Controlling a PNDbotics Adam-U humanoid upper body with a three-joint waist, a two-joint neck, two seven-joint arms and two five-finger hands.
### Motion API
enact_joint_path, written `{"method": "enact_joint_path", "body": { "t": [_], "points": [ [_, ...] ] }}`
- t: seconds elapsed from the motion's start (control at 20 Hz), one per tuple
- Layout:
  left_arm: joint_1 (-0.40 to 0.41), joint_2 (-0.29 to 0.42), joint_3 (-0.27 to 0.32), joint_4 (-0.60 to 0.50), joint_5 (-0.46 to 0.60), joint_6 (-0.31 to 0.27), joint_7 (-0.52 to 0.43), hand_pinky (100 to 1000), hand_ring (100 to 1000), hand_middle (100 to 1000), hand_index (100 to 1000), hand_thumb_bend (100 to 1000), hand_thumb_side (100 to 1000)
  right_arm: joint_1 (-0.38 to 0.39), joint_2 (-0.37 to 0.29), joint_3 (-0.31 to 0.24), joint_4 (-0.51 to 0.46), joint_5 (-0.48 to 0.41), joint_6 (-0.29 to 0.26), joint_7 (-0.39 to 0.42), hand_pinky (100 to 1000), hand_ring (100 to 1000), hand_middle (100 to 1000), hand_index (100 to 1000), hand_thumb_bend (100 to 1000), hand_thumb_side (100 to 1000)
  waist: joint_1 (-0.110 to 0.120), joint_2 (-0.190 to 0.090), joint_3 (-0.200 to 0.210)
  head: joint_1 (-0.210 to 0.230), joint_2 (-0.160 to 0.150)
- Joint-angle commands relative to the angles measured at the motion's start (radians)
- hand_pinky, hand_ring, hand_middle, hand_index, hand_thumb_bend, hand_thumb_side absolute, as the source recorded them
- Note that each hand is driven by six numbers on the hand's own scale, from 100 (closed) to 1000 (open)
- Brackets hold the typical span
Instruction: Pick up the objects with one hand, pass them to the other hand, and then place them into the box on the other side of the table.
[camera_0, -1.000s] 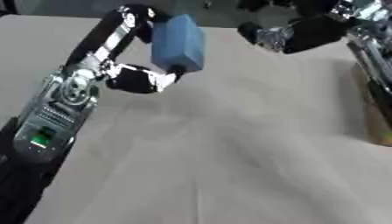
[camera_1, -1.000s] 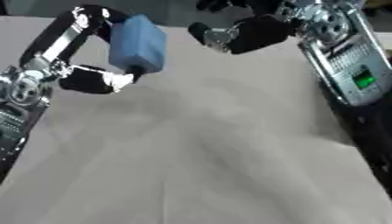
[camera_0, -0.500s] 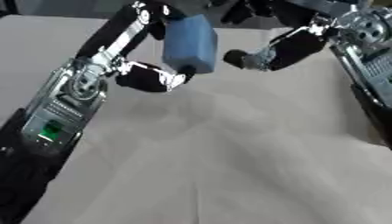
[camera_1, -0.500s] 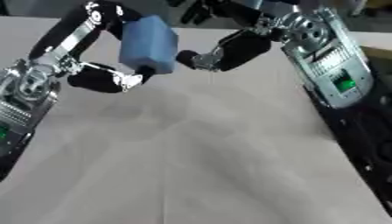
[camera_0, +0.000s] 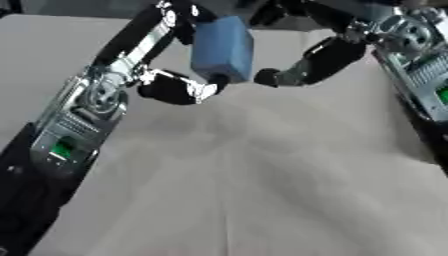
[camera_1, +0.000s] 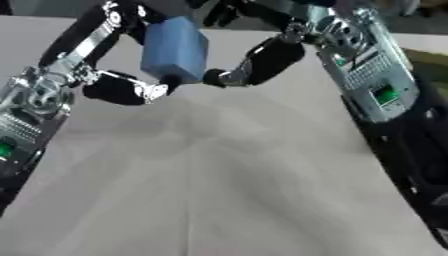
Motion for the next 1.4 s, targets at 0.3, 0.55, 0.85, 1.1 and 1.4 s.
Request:
{"method": "enact_joint_path", "body": {
  "t": [0.3,0.55,0.85,1.1,1.4],
  "points": [
    [-0.013,-0.012,0.001,-0.025,-0.015,0.002,0.014,656,570,462,623,168,100,0.0,0.02,-0.015,-0.013,0.04,0.023,-0.012,819,770,855,908,479,208,-0.011,-0.042,-0.001,-0.006,-0.001],
    [-0.005,-0.022,0.002,-0.029,-0.021,0.004,0.026,650,563,456,618,161,100,0.009,0.034,-0.018,-0.019,0.058,0.049,-0.043,807,755,841,889,471,202,-0.011,-0.04,-0.002,-0.013,0.001],
    [0.004,-0.032,0.003,-0.033,-0.013,0.013,0.045,643,552,436,600,196,100,0.012,0.039,-0.017,-0.023,0.076,0.061,-0.07,794,745,827,877,461,201,-0.011,-0.039,-0.002,-0.017,0.001],
    [0.006,-0.039,0.002,-0.038,0.0,0.017,0.052,641,548,428,594,210,100,0.013,0.041,-0.016,-0.022,0.081,0.062,-0.077,791,742,824,875,458,209,-0.011,-0.038,-0.002,-0.018,-0.001],
    [0.005,-0.048,0.002,-0.041,0.006,0.023,0.063,637,544,424,589,217,100,0.012,0.042,-0.013,-0.022,0.082,0.058,-0.069,800,746,828,880,466,225,-0.012,-0.038,0.0,-0.017,0.0]
  ]
}}
